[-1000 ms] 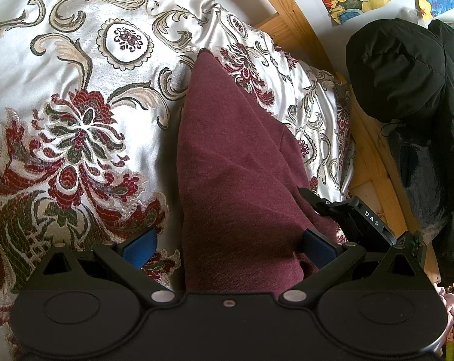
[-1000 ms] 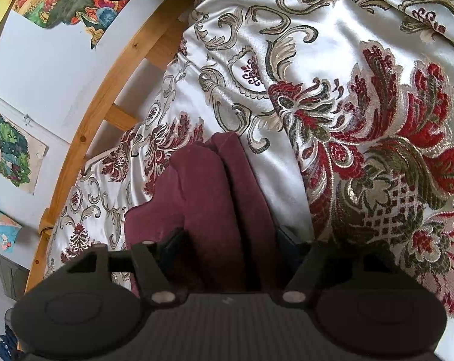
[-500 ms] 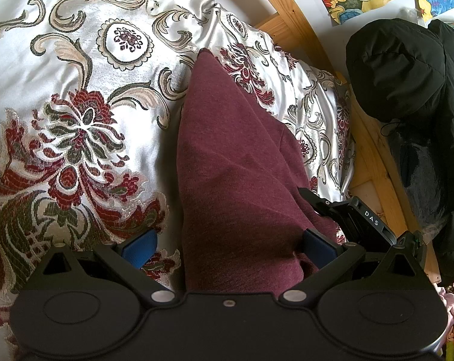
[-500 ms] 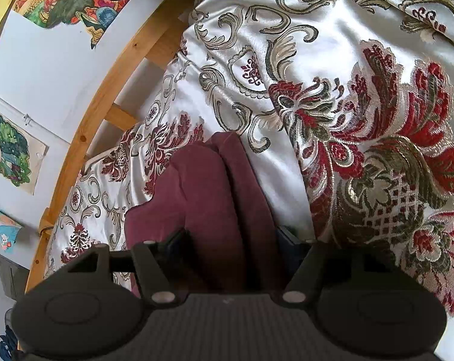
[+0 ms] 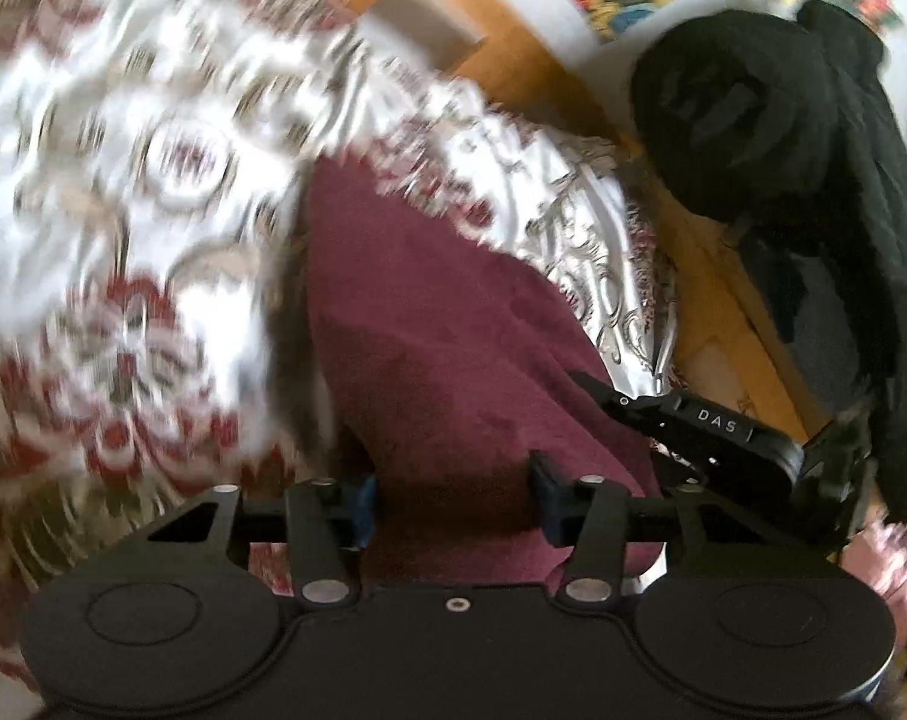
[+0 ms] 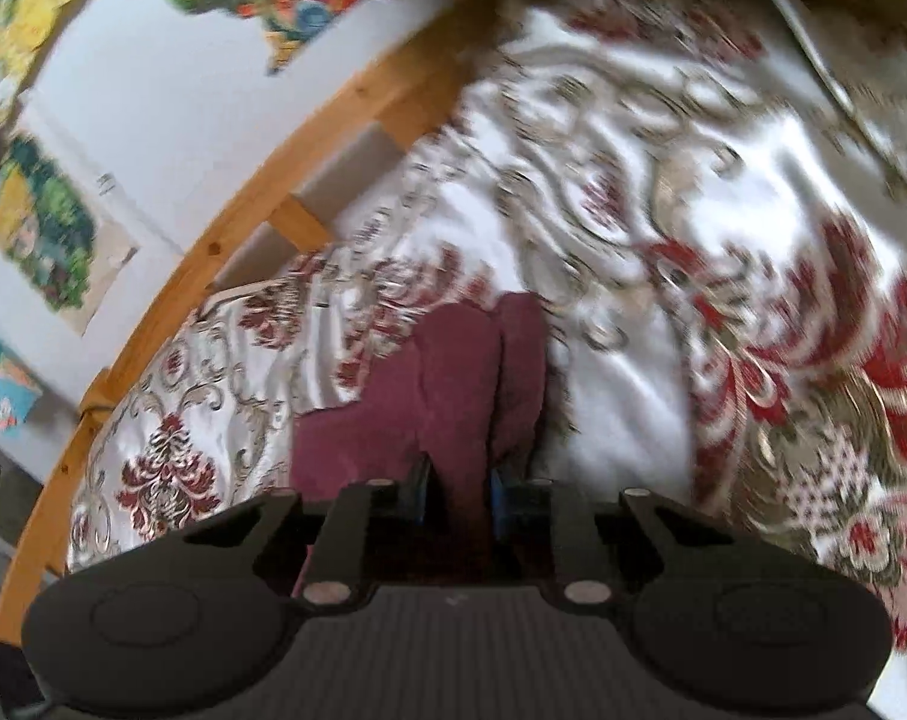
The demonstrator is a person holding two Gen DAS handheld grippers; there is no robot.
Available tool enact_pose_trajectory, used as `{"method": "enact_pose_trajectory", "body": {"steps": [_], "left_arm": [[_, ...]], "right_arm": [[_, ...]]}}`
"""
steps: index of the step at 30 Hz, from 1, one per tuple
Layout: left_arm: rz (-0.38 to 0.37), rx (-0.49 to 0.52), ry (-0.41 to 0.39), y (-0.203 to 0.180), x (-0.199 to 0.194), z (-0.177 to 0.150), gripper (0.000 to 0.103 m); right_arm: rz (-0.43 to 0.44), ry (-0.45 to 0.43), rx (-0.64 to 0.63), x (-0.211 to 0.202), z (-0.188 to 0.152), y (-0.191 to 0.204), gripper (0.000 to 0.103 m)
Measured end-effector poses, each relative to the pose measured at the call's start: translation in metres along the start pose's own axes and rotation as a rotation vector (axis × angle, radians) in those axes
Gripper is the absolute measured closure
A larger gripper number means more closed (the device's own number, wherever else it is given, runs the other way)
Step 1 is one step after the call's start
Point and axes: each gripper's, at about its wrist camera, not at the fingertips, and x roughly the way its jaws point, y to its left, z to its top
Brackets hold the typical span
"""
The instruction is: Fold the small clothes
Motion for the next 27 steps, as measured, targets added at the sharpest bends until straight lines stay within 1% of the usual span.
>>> {"method": "enact_pose_trajectory", "body": {"steps": [3, 5, 10, 12, 14, 16, 17, 18, 19, 20, 21, 22, 23, 26, 27], "left_arm": [[0.031, 0.114, -0.057, -0.016, -0.016, 0.010, 0.056], [0.048, 0.171, -0.106, -0.024, -0.029, 0.019, 0.056], [0.094, 0.232, -0.231, -0.024, -0.058, 0.043, 0.056], [0.121, 0.248, -0.278, -0.018, -0.065, 0.050, 0.055], [0.153, 0.234, -0.302, -0.007, -0.066, 0.054, 0.054], [0.217, 0.208, -0.304, 0.006, -0.058, 0.055, 0.052], [0.266, 0.195, -0.287, 0.015, -0.052, 0.054, 0.052], [0.312, 0.176, -0.256, 0.023, -0.045, 0.052, 0.052], [0.346, 0.155, -0.225, 0.030, -0.040, 0.052, 0.052], [0.384, 0.127, -0.181, 0.037, -0.032, 0.049, 0.051], [0.393, 0.104, -0.175, 0.042, -0.030, 0.047, 0.050], [0.387, 0.081, -0.196, 0.044, -0.031, 0.047, 0.049], [0.382, 0.067, -0.197, 0.044, -0.032, 0.049, 0.048], [0.395, 0.089, -0.197, 0.041, -0.032, 0.050, 0.047], [0.399, 0.096, -0.199, 0.040, -0.032, 0.049, 0.046]], "right_arm": [[0.038, -0.049, -0.065, -0.009, 0.000, 0.021, 0.083], [0.070, -0.105, -0.107, -0.013, 0.002, 0.036, 0.083], [0.165, -0.222, -0.182, -0.002, 0.009, 0.072, 0.084], [0.190, -0.243, -0.209, 0.013, 0.012, 0.084, 0.084], [0.197, -0.247, -0.243, 0.035, 0.012, 0.096, 0.084], [0.180, -0.220, -0.268, 0.060, 0.010, 0.103, 0.085], [0.163, -0.194, -0.273, 0.075, 0.008, 0.103, 0.085], [0.135, -0.167, -0.273, 0.089, 0.006, 0.101, 0.085], [0.110, -0.151, -0.270, 0.098, 0.003, 0.098, 0.088], [0.083, -0.140, -0.260, 0.104, -0.001, 0.092, 0.089], [0.059, -0.122, -0.247, 0.108, -0.003, 0.086, 0.089], [0.049, -0.104, -0.235, 0.111, -0.003, 0.081, 0.088], [0.044, -0.095, -0.224, 0.112, -0.004, 0.076, 0.089], [0.029, -0.095, -0.208, 0.110, -0.004, 0.068, 0.088], [0.024, -0.095, -0.204, 0.108, -0.004, 0.067, 0.085]]}}
